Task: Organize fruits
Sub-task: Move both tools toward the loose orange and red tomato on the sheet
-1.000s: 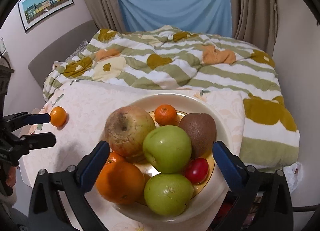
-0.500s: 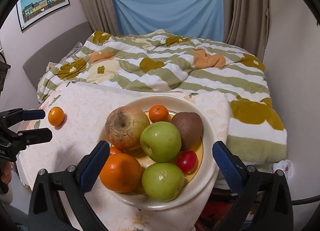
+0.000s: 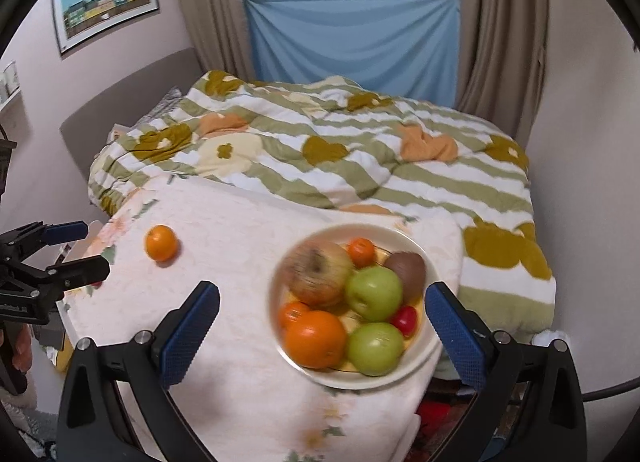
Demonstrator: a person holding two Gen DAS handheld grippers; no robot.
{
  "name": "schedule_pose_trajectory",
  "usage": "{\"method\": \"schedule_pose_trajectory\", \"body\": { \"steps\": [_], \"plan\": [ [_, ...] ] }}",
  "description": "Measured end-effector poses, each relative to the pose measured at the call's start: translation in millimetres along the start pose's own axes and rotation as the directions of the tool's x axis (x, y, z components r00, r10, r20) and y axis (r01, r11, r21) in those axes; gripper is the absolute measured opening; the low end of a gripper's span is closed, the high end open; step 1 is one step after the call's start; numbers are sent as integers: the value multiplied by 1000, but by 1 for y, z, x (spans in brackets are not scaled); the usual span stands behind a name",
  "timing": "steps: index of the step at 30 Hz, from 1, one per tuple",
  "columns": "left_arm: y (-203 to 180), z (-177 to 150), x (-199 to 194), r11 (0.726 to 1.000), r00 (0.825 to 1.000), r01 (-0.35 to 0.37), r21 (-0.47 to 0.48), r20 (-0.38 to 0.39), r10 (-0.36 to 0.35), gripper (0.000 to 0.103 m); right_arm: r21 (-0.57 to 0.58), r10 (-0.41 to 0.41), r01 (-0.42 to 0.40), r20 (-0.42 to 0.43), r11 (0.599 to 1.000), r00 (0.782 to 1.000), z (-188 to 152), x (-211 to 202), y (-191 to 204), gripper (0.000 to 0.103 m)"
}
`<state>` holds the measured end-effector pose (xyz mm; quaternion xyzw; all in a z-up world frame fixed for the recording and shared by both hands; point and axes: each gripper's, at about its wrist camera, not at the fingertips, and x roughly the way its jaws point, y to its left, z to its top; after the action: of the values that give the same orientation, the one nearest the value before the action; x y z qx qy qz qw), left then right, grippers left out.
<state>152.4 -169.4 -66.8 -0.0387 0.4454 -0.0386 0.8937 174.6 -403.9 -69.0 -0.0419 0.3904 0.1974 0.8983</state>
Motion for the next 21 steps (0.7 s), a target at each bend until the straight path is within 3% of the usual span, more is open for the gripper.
{"method": "schedule_pose_trajectory", "body": {
  "steps": [10, 15, 21],
  "plan": [
    [102, -27, -45, 981, 993, -115, -154, 17, 119, 103, -106, 88, -90, -28, 990, 996, 29, 18, 96, 102],
    [151, -38, -47, 953, 983, -177, -244, -1, 182, 103, -140, 151, -162, -89, 977, 985, 40, 49, 136, 102],
    [199, -62, -30, 907, 977, -210, -366, -54, 205, 103, -190, 134, -158, -130, 969, 982, 46, 92, 168, 102]
  ]
}}
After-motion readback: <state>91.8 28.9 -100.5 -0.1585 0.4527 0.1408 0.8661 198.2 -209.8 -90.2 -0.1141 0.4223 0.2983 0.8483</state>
